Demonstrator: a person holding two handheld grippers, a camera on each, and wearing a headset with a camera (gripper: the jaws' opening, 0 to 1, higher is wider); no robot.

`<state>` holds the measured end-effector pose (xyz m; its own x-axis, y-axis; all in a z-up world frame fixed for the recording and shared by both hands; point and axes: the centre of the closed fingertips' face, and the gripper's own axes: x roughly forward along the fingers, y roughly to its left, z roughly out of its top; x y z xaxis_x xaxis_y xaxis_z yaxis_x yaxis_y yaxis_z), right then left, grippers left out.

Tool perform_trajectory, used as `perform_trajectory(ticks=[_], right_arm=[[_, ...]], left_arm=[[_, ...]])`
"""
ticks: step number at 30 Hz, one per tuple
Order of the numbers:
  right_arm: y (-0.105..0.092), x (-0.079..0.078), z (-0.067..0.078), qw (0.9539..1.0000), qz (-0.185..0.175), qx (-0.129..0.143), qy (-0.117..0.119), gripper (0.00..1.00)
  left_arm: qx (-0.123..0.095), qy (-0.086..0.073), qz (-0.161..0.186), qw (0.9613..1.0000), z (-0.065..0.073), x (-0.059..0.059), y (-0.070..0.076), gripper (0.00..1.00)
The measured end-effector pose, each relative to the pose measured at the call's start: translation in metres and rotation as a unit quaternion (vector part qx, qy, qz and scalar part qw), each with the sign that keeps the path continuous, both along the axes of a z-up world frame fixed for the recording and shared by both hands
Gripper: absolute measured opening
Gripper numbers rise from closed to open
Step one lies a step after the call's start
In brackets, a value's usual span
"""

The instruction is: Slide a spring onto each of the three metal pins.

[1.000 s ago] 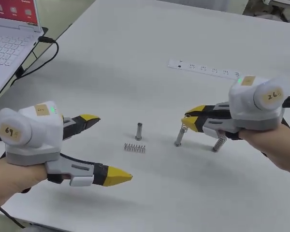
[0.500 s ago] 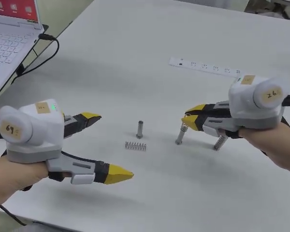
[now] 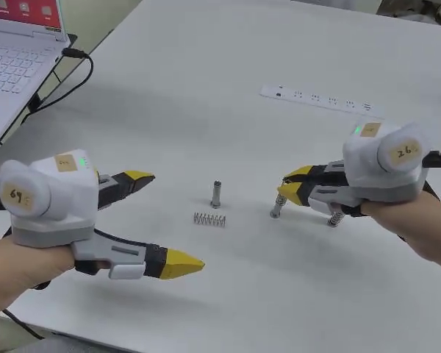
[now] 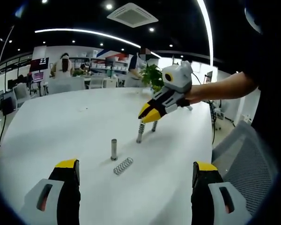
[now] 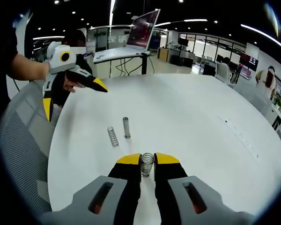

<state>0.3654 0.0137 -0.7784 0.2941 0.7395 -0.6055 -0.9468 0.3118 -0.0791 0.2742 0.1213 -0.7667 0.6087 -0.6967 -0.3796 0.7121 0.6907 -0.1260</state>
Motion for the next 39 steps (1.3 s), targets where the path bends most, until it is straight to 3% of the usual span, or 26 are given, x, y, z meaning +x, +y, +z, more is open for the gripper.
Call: perform_trajectory(ticks=[26, 39], right_arm=[[-0.004, 0.001, -0.034, 0.9985, 0.013, -0.052, 0.009, 0.08], [-0.004, -0.001, -0.034, 0.9983, 0.012, -0.055, 0.014, 0.09]], left_arm=[[0.002, 0.005, -0.002, 1.0000, -0.001, -0.001, 0.000, 0.98], [0.005, 0.004, -0.004, 1.0000, 0.001, -0.002, 0.000, 0.98]])
